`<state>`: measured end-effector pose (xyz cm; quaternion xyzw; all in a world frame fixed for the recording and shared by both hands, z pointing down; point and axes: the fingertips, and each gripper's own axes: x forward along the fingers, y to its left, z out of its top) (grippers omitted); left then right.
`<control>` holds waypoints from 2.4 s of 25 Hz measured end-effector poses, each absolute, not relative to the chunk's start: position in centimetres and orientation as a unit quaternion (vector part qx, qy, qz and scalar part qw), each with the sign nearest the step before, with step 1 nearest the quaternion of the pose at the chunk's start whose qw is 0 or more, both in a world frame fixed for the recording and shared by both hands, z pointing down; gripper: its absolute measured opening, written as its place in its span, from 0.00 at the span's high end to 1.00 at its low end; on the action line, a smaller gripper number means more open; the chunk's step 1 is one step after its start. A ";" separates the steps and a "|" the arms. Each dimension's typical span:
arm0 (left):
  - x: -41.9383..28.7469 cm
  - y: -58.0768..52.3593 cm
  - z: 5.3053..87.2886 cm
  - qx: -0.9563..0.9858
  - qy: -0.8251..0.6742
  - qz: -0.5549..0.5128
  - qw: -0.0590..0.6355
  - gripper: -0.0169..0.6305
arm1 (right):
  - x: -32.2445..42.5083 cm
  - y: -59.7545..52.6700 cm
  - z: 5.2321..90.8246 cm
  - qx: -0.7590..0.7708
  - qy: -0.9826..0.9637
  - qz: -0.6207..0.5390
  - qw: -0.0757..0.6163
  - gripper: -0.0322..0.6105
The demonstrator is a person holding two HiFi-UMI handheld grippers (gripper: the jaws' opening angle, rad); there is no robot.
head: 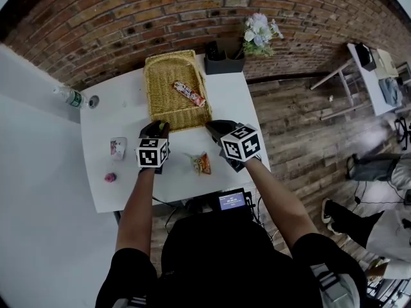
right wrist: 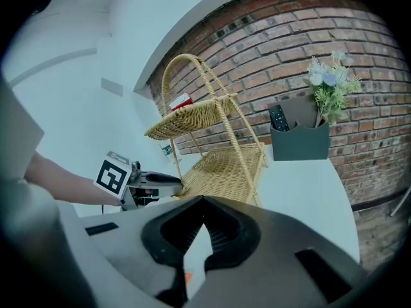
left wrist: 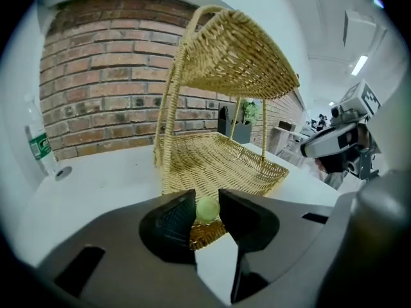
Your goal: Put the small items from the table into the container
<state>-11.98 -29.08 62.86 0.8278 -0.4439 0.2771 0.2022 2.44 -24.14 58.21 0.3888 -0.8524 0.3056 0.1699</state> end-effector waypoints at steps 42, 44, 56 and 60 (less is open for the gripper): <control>-11.9 -26.5 61.1 0.839 -0.434 0.252 0.212 0.79 | 2.4 -22.2 57.4 0.389 -0.856 0.293 0.172 0.93; -12.0 -25.9 60.9 0.840 -0.433 0.250 0.211 0.79 | 2.2 -21.8 57.3 0.388 -0.857 0.292 0.172 0.93; -12.3 -21.8 59.8 0.843 -0.443 0.229 0.200 0.88 | 1.6 -19.2 57.0 0.383 -0.862 0.285 0.172 0.93; -12.0 -20.7 59.0 0.847 -0.442 0.217 0.199 0.91 | 1.4 -18.3 56.8 0.383 -0.862 0.285 0.172 0.93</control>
